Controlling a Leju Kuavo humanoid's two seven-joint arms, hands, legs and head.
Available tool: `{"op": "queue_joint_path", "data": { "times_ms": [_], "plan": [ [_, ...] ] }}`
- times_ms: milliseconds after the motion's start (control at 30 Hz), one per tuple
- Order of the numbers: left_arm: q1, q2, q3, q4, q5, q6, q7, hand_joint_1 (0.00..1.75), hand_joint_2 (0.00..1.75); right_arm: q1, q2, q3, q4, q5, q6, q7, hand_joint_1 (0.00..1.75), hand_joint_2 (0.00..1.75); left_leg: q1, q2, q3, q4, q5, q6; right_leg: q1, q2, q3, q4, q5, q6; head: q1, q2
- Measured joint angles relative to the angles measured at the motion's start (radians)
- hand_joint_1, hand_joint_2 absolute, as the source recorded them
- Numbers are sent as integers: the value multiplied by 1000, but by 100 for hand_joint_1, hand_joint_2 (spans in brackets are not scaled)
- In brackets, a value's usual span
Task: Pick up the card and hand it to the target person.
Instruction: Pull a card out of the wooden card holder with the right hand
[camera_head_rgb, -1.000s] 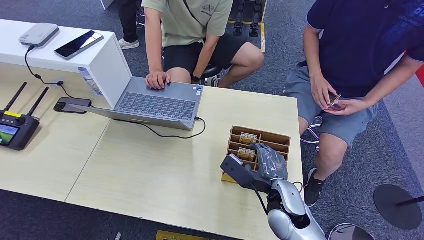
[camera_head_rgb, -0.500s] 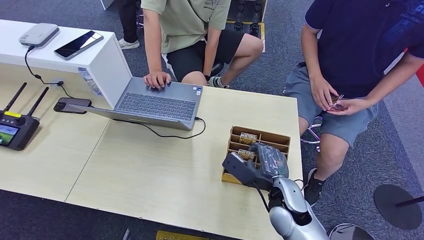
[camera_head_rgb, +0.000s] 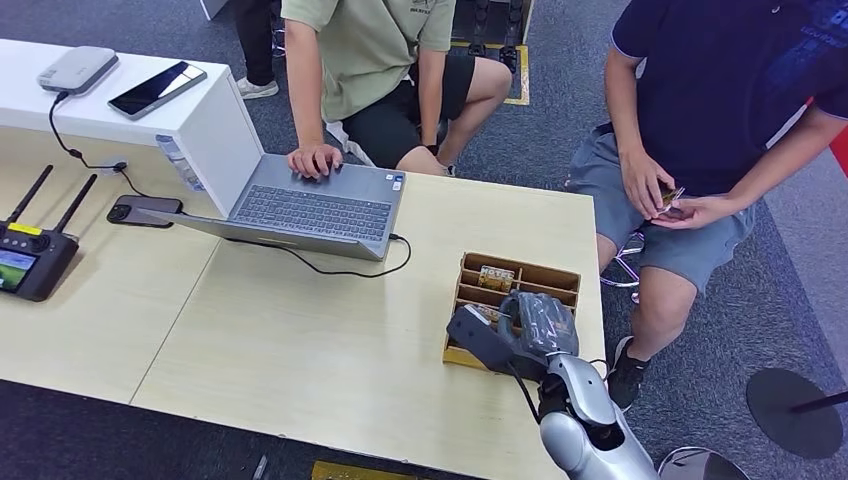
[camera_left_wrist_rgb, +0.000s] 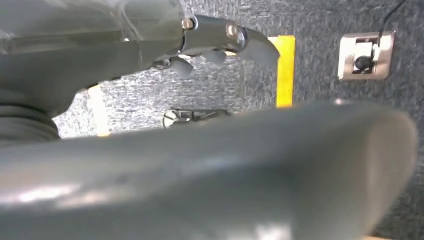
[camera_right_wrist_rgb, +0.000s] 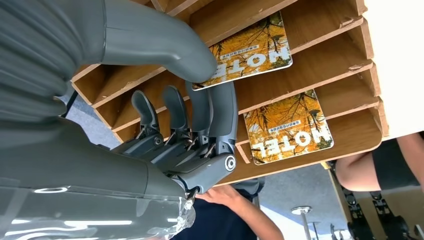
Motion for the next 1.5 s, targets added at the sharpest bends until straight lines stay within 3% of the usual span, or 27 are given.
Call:
{"op": "queue_joint_path", "data": {
  "times_ms": [167, 300, 467, 1133, 1500],
  "plan": [
    [-1, -1, 0, 0, -1, -16, -10, 0, 0, -3, 0, 0, 4, -2, 0, -1, 142, 175, 0, 0, 0, 0, 0, 0, 0, 0, 0, 0, 0, 0, 0, 0],
    [7, 8, 0, 0, 0, -49, -32, 0, 0, -3, 0, 1, 4, 0, 0, 3, 174, 175, 1, 0, 0, 0, 0, 0, 1, 0, 0, 0, 0, 0, 0, 0],
    [2, 4, 1, 0, 0, -2, -3, 0, 0, -2, -1, 0, 5, -8, -1, -6, 175, 175, 0, 0, 0, 0, 0, 0, 1, 0, 0, 0, 0, 0, 0, 0],
    [-3, -3, 1, 0, -1, -1, 3, 0, 0, -2, -4, -1, 8, -12, -11, -15, 175, 175, 0, 0, 1, 0, 0, 0, 1, 1, 0, 0, 0, 0, 0, 0],
    [-3, -3, 1, 0, -2, -1, 4, 0, 0, 9, -8, -21, -3, -4, -64, -22, 175, 175, 0, 0, 1, 0, 0, 0, 1, 1, 0, 0, 0, 0, 0, 0]
  ]
}}
